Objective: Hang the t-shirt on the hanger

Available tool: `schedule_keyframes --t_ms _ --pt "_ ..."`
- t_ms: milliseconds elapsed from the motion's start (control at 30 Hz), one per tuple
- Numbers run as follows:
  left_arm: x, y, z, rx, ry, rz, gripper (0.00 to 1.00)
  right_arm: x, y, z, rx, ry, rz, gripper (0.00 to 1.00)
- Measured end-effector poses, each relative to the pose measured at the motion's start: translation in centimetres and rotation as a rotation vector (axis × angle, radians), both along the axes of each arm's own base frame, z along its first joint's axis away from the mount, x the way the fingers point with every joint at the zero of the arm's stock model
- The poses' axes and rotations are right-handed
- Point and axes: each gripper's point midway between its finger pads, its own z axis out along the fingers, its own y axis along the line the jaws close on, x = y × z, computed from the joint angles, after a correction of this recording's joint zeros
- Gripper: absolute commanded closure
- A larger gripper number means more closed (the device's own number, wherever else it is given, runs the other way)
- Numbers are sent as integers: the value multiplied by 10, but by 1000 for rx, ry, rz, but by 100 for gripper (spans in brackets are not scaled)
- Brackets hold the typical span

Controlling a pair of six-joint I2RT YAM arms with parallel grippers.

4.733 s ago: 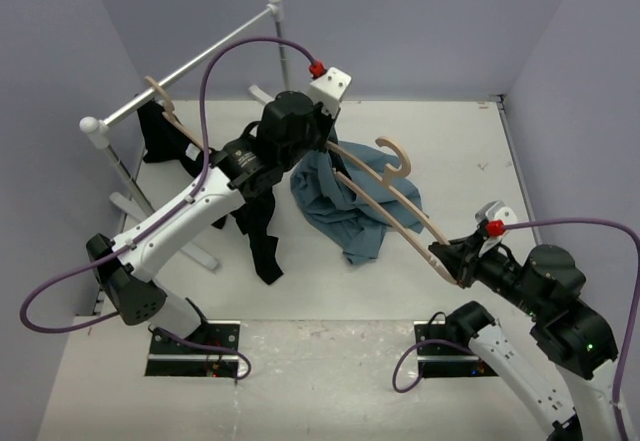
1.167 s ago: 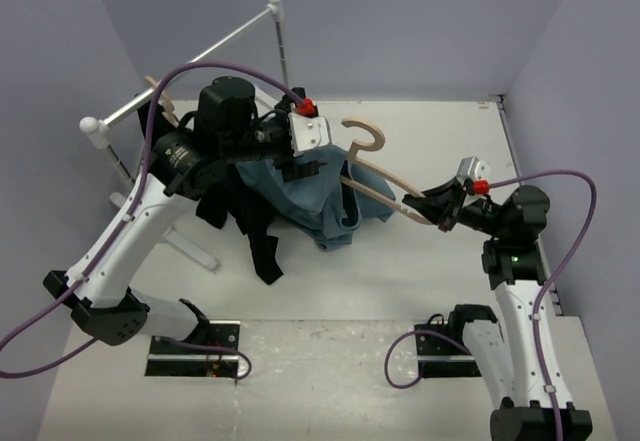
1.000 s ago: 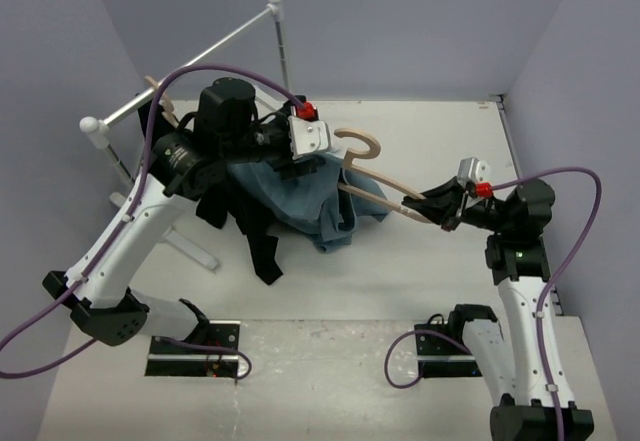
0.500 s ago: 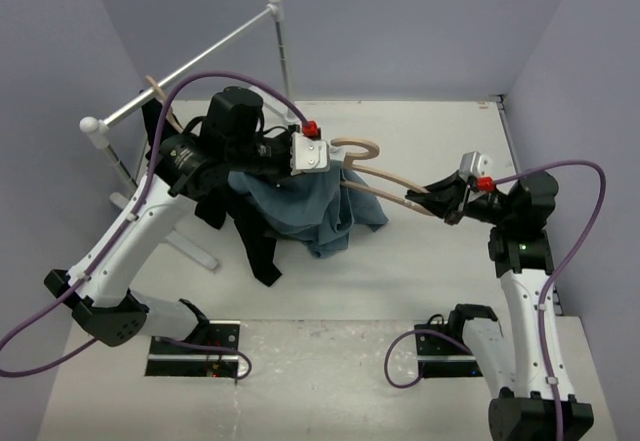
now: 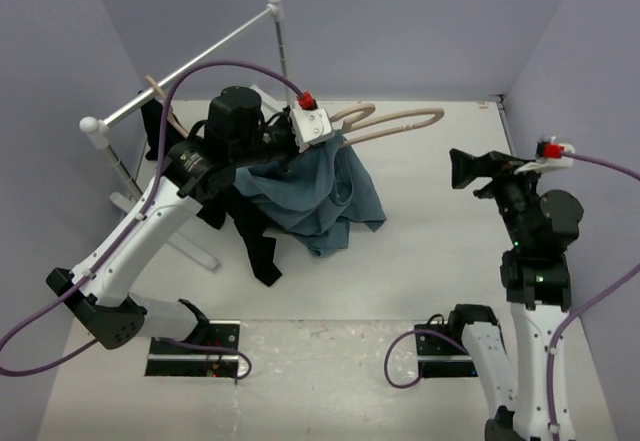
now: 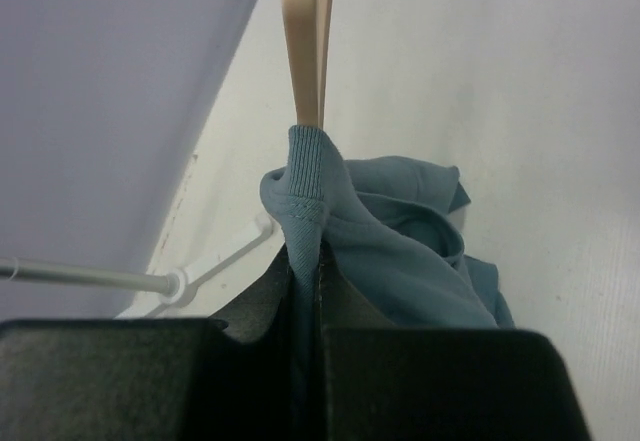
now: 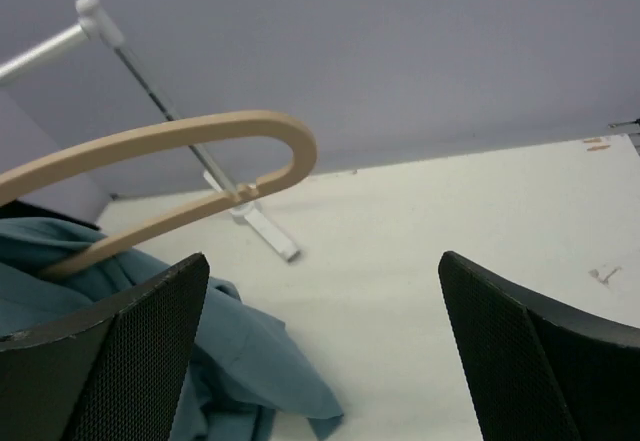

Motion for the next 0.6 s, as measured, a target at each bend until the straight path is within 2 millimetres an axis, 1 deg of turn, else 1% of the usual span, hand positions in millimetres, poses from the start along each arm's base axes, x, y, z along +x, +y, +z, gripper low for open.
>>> schedule_keyframes --t_ms 33,100,133,167,200,267,333,367,400,467,500,567,600 --pt "3 0 3 -17 2 18 100 -8 -3 4 37 -7 -28 9" --pt "6 -1 8 -47 11 38 100 -26 -1 11 109 -37 -29 11" --pt "6 -2 9 -58 20 41 100 -32 7 13 147 -57 8 11" --pt "6 -4 9 -65 29 41 100 -35 18 11 189 -86 75 11" --pt "5 -5 9 -72 39 39 100 -37 30 5 230 -99 142 11" --pt "4 -8 9 -83 58 27 100 -28 55 -29 303 -12 262 13" --pt "1 -11 8 -95 79 15 100 -14 82 -72 348 149 346 16" --pt "0 -13 8 -99 87 10 100 -9 99 -90 352 229 386 19" --pt "-1 -13 8 -103 94 6 100 -6 113 -102 349 286 424 23" --pt "-2 -15 8 -110 106 -1 100 -4 139 -123 336 374 480 28" --pt "-4 -15 9 -114 111 -6 100 -3 148 -131 327 402 490 29" --pt "-6 -17 9 -121 122 -17 100 4 162 -137 308 426 502 33" --pt "-7 -18 9 -124 128 -22 100 6 169 -139 302 432 514 34"
